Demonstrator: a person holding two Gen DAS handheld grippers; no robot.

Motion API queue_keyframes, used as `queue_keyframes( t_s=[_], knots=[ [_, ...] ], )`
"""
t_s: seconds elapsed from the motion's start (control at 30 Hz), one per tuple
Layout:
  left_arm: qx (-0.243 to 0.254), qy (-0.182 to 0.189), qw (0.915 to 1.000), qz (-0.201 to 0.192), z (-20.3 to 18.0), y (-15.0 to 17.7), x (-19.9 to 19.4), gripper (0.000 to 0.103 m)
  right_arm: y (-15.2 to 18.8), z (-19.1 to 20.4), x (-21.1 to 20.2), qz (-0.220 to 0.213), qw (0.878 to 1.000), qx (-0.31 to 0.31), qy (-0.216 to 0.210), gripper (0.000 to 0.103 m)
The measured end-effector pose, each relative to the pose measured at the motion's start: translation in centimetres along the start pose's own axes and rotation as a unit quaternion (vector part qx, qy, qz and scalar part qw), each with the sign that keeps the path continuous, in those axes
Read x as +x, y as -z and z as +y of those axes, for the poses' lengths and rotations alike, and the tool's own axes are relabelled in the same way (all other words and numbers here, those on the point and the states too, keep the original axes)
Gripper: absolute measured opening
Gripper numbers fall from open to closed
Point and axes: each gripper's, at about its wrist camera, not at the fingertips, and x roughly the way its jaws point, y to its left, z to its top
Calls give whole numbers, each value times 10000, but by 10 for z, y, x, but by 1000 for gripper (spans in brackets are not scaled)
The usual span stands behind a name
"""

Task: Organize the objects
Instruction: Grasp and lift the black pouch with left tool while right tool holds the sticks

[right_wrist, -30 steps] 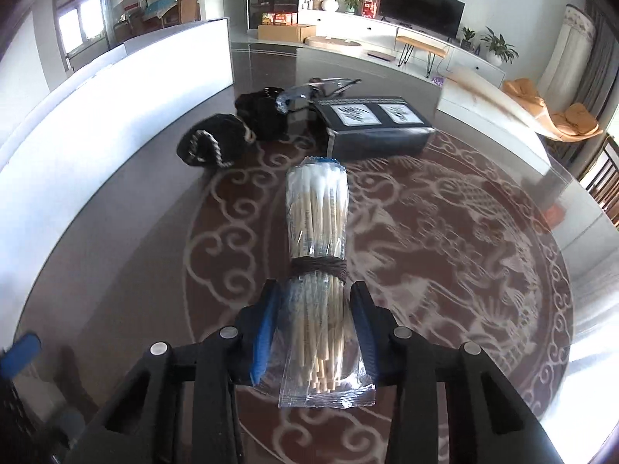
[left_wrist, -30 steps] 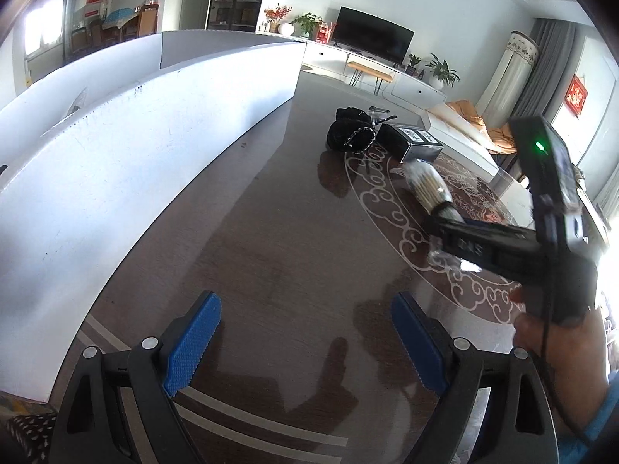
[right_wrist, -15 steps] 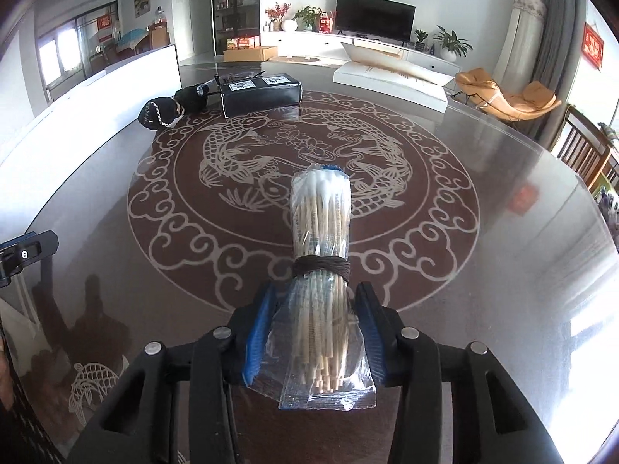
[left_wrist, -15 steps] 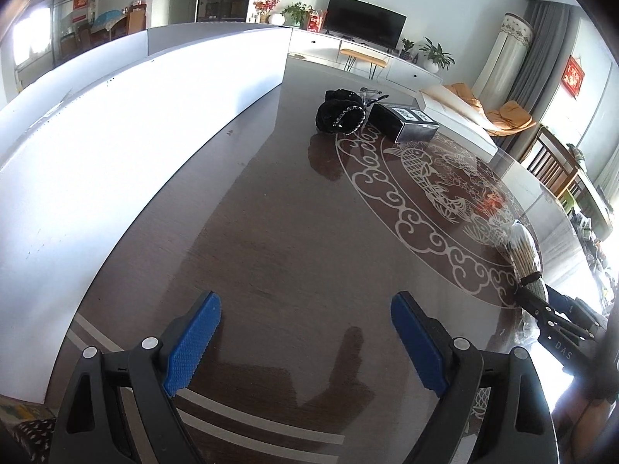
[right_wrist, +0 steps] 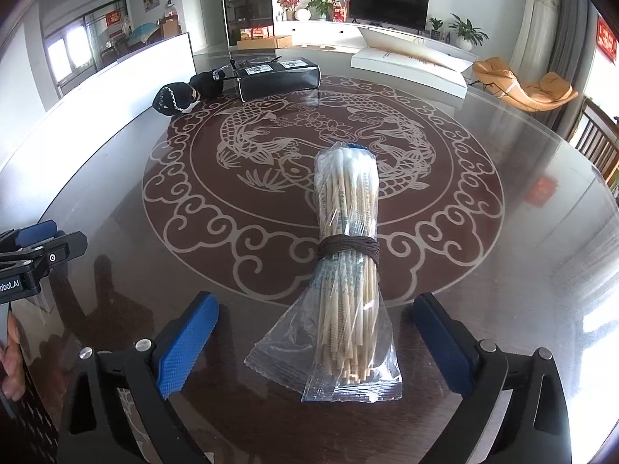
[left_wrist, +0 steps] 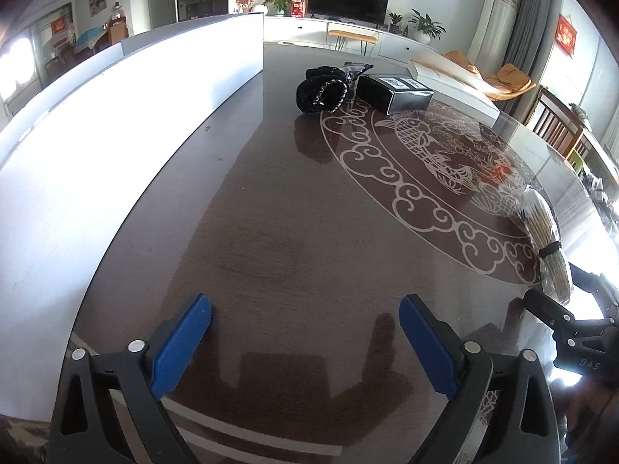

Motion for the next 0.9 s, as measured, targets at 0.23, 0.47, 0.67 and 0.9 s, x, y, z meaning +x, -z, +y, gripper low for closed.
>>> queue_keyframes(
  t_s=[0.23,0.47,0.67,0.9],
  knots=[
    [586,-45,9979,278,-13,-63,46,103,0,1,1,13,10000,-21,-21,103],
    [694,-35,9934,910,-24,-151,104,103,0,1,1,12,10000,-20,-21,103],
    [473,-168,9968,624,-21,-196,126,71,0,2,2,12,10000,-20,-22,103],
    [676,-65,9976,131,-16,-121,69,34,0,1,2,12,10000,-21,-21,103]
  ],
)
